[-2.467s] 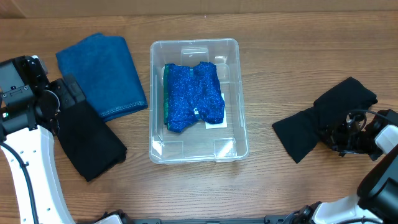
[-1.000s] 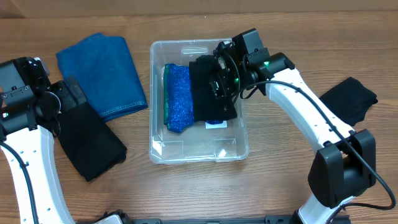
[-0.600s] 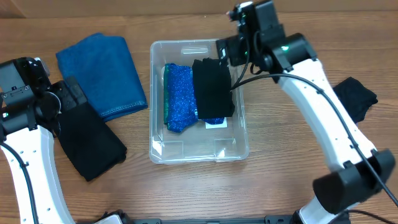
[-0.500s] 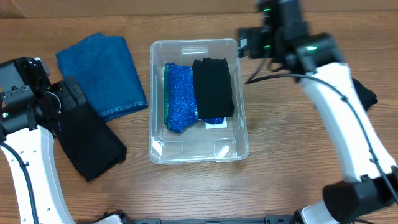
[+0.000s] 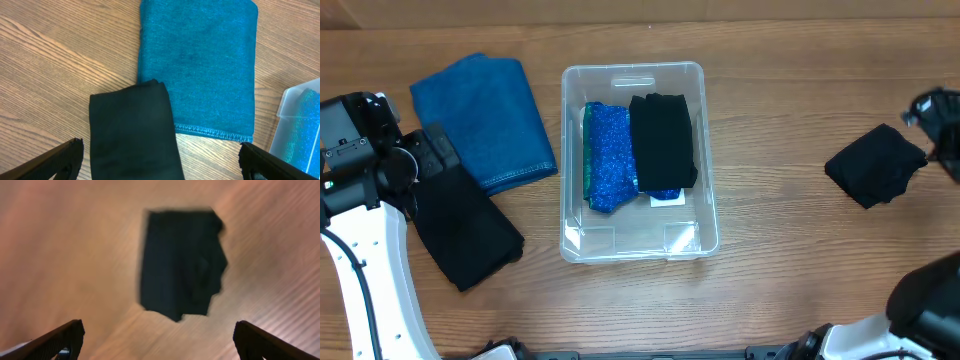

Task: Pack container
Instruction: 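Grasp the remaining black cloth piece with the right gripper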

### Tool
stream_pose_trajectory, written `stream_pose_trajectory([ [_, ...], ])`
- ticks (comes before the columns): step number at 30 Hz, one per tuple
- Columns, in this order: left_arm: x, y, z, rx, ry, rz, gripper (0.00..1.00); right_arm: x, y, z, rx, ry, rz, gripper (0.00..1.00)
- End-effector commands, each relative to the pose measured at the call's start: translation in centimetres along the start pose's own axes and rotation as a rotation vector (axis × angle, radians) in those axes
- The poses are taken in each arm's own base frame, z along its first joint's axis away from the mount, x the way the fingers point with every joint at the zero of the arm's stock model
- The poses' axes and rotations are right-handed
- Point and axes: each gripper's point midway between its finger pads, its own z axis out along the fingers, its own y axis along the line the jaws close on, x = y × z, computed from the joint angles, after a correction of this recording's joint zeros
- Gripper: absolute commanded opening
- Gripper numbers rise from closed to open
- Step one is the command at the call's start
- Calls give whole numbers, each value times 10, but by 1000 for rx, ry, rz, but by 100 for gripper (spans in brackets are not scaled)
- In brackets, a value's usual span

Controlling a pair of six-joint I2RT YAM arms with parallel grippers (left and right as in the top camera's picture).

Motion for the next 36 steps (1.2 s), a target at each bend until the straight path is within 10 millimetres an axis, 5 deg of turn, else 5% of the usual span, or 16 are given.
stream_pose_trajectory([
  [1,-8,-3,-4,14,-20,-9,100,30,-24,55,-75,163,-11,100],
  [5,-8,-3,-4,14,-19,-8,100,44,-47,92,-67,201,28,100],
  [15,-8,-3,-4,15,-19,-9,100,49,-59,140,-68,212,29,100],
  [23,-8,-3,-4,15,-20,-9,100,56,-37,162,-230,260,48,99],
  [26,-8,-3,-4,15,-19,-9,100,54,-31,161,-264,259,48,75],
  [28,-8,-3,-4,15,-19,-9,100,54,-29,160,-278,261,50,46],
  [32,-7,-3,-4,15,-18,-9,100,55,-22,157,-320,268,52,4],
  [36,-8,-3,-4,15,-19,-9,100,51,-3,140,-423,256,5,4],
])
